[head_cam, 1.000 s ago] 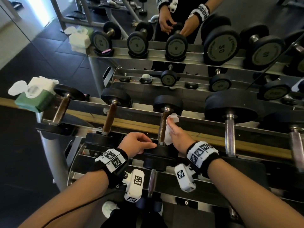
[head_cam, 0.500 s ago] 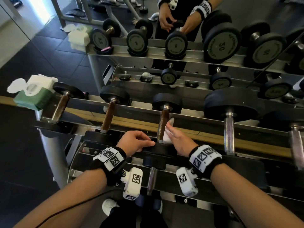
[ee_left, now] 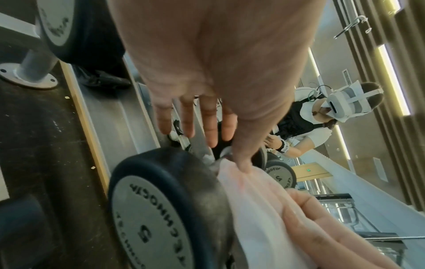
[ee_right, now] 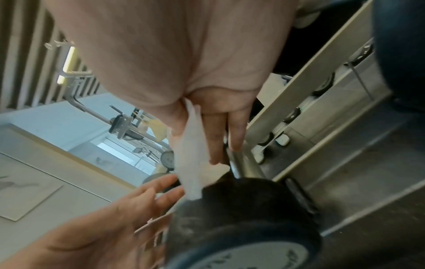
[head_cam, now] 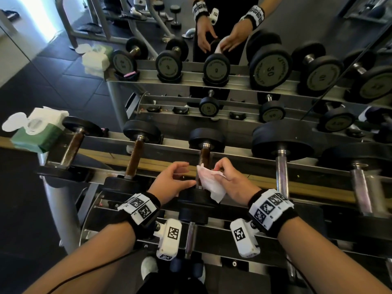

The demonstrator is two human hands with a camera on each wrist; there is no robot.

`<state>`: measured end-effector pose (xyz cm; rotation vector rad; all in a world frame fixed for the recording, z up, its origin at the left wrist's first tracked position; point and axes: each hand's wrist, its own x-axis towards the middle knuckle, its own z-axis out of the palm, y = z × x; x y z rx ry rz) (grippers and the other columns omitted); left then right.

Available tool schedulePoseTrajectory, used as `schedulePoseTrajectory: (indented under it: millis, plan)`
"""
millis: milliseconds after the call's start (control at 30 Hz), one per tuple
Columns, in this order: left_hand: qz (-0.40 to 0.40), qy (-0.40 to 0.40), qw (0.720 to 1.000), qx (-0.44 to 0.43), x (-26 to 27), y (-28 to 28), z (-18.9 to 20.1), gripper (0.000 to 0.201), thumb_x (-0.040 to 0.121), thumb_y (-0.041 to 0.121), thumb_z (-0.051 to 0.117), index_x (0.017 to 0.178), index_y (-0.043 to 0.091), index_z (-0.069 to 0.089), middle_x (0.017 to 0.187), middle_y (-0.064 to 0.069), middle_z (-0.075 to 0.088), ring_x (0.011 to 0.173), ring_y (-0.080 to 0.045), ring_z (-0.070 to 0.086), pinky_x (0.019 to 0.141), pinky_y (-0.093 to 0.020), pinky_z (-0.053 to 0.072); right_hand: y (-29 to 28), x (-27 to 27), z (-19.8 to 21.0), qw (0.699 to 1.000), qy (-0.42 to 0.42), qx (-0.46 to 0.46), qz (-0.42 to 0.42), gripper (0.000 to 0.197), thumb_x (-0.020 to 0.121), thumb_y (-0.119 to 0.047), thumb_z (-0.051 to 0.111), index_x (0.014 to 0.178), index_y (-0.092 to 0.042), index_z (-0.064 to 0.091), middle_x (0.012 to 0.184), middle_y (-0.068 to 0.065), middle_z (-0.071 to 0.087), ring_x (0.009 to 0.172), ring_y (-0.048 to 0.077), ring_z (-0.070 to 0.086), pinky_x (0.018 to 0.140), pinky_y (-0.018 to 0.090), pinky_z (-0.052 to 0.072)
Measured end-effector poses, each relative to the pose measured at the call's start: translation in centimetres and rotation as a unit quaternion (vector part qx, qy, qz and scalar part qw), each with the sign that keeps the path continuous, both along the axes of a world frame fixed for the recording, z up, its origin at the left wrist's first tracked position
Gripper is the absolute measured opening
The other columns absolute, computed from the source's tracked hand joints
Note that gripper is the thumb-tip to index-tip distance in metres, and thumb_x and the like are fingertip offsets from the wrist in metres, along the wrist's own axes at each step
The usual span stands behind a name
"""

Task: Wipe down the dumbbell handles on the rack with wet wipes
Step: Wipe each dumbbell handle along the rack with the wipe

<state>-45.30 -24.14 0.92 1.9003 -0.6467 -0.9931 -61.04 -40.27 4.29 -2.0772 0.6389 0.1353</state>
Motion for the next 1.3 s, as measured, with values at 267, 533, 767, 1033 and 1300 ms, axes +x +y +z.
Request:
schedulePoseTrajectory:
  millis: [267, 533, 767, 1033, 1300]
  plan:
    - [-0.027, 0.162, 0.98, -0.108, 0.7, -0.8, 2.3, 0.062, 0.081, 0.017, 0.078, 0.134, 0.035, 0.051, 0.13, 0.004, 0.059, 0.115, -0.013, 0.062, 0.092, -0.029, 0.054, 0.9, 2.4, 3.2, 0.983, -0.131, 0.083, -0.097, 0.014, 0.089, -0.008, 0.067, 0.087, -0.022, 0.066, 0.09, 0.001, 0.066, 0.086, 0.014, 0.061, 0.079, 0.031, 0.05]
    - [-0.068, 0.15, 0.983, -0.078, 2.6, 1.2, 1.7, 0.027, 0.076, 0.044, 0.073, 0.091, 0.021, 0.072, 0.083, 0.007, 0.071, 0.077, -0.006, 0.066, 0.072, -0.02, 0.049, 3.2, 4.9, 2.2, 0.971, -0.113, 0.077, -0.198, 0.022, 0.087, -0.009, 0.067, 0.099, -0.026, 0.06, 0.104, 0.006, 0.063, 0.096, 0.023, 0.063, 0.077, 0.037, 0.058]
    - [-0.071, 0.141, 0.982, -0.103, 4.0, 1.5, 1.4, 0.01, 0.087, 0.021, 0.072, 0.096, 0.017, 0.072, 0.09, 0.004, 0.073, 0.079, -0.007, 0.069, 0.071, -0.017, 0.055, 4.5, 6.3, 1.1, 0.964, -0.117, 0.083, -0.222, 0.028, 0.089, -0.005, 0.063, 0.103, -0.028, 0.056, 0.109, 0.009, 0.06, 0.099, 0.026, 0.062, 0.077, 0.039, 0.057]
    - [-0.063, 0.059, 0.995, -0.057, 6.1, 1.7, 1.0, 0.013, 0.09, 0.031, 0.069, 0.082, 0.038, 0.076, 0.089, 0.015, 0.075, 0.091, -0.004, 0.067, 0.084, -0.024, 0.049, 4.9, 5.8, 0.8, 0.956, -0.134, 0.079, -0.247, 0.037, 0.088, 0.0, 0.065, 0.115, -0.024, 0.057, 0.106, 0.003, 0.065, 0.098, 0.015, 0.064, 0.082, 0.033, 0.058]
    - [0.004, -0.116, 0.991, -0.065, 7.6, 0.5, 0.2, 0.012, 0.091, 0.036, 0.068, 0.081, 0.032, 0.073, 0.074, 0.012, 0.071, 0.073, 0.002, 0.065, 0.063, -0.011, 0.044, 5.7, 3.4, -0.9, 0.964, -0.106, 0.02, -0.243, 0.033, 0.085, -0.002, 0.071, 0.107, -0.025, 0.062, 0.109, -0.006, 0.069, 0.108, 0.01, 0.063, 0.099, 0.032, 0.049]
